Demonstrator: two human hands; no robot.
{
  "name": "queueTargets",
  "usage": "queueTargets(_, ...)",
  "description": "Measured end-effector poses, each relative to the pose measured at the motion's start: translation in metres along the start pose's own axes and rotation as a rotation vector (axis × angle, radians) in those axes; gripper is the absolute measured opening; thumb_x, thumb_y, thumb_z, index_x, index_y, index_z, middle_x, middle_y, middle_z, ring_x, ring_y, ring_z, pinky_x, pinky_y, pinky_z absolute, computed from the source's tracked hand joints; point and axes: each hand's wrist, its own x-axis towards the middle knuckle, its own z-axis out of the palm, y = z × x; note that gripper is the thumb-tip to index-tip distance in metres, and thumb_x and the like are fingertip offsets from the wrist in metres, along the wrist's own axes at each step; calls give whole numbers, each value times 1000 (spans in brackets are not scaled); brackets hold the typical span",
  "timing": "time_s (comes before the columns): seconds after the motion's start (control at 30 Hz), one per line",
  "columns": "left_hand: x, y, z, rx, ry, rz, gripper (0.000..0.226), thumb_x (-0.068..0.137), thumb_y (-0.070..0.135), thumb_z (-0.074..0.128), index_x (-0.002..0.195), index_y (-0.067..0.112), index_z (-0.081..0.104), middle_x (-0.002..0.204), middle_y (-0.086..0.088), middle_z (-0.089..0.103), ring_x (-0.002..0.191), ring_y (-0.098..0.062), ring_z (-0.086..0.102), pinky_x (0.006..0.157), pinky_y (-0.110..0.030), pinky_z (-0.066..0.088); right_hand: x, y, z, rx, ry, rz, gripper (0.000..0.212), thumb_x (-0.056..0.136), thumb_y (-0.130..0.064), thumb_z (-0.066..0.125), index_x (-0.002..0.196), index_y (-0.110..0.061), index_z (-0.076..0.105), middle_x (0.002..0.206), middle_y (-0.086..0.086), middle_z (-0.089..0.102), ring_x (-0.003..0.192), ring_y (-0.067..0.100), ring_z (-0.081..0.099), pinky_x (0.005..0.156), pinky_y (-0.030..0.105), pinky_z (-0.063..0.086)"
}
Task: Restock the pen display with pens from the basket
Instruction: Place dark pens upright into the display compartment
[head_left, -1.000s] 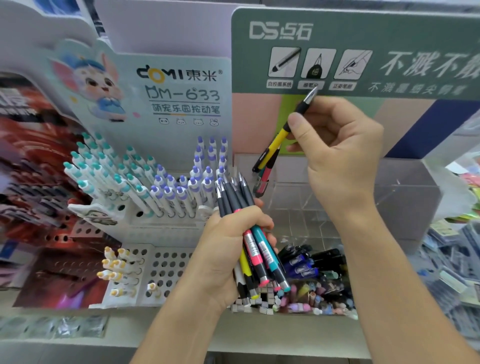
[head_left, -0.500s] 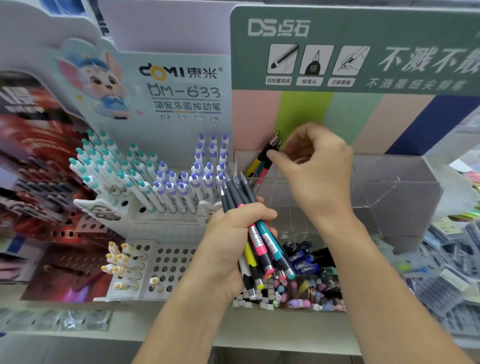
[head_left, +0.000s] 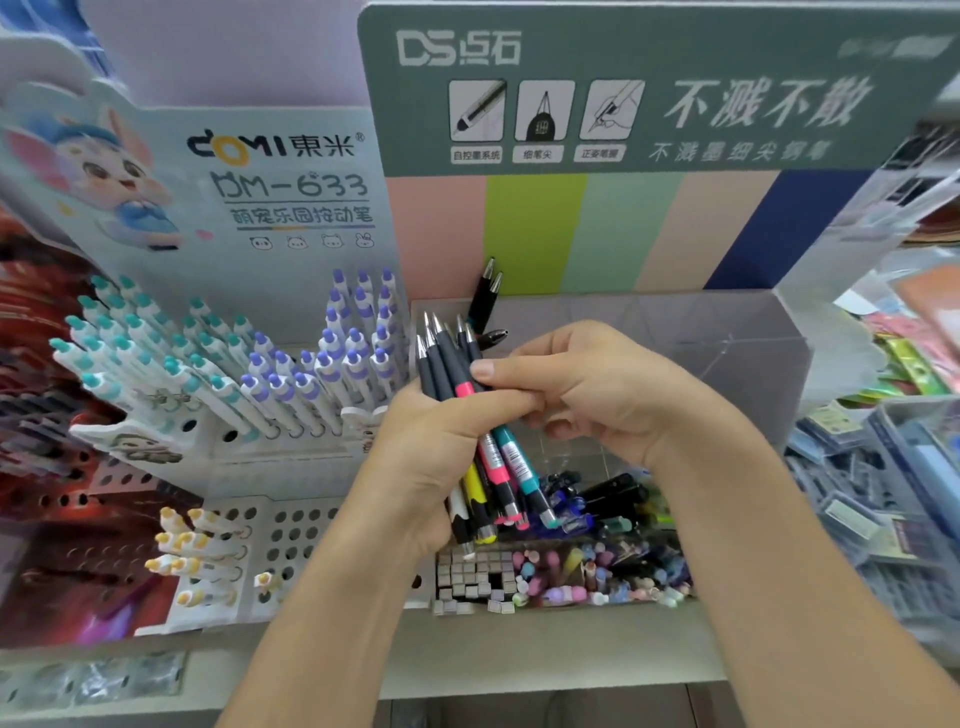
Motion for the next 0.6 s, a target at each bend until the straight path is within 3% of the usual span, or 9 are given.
queueTargets(0.17,-5,0,-5,-89,3,-127,9,73,2,74,79,5,68,59,-6,62,47,-13,61,43,-21,48,4,7,3,79,-41,25,28,86,-25,77,62,-14,68,57,3,52,50,11,44,42,17,31)
queueTargets(0.27,-8,-1,-9,-177,-19,-196,19,64,3,72,82,1,67,63,-13,62,48,-16,62,45,-24,52,6,8,9,66,73,-8,35,88,-21,74,56,-14,63,53,2,52,47,13,45,41,20,31)
queueTargets(0.43,-13,1,-13,-217,-81,-184,27,61,13,73,85,1,71,69,-13,66,57,-19,67,52,-26,56,4,0,13,-5,277,-122,27,87,-17,69,62,-10,67,51,4,56,45,14,47,40,23,36)
queueTargets(0.6,-16,4,-15,-313,-100,-221,25,65,12,70,86,-2,68,66,-11,63,54,-17,63,51,-24,56,10,-7,5,270,450,-241,19,90,-13,69,72,-7,65,54,2,55,42,11,49,35,20,36)
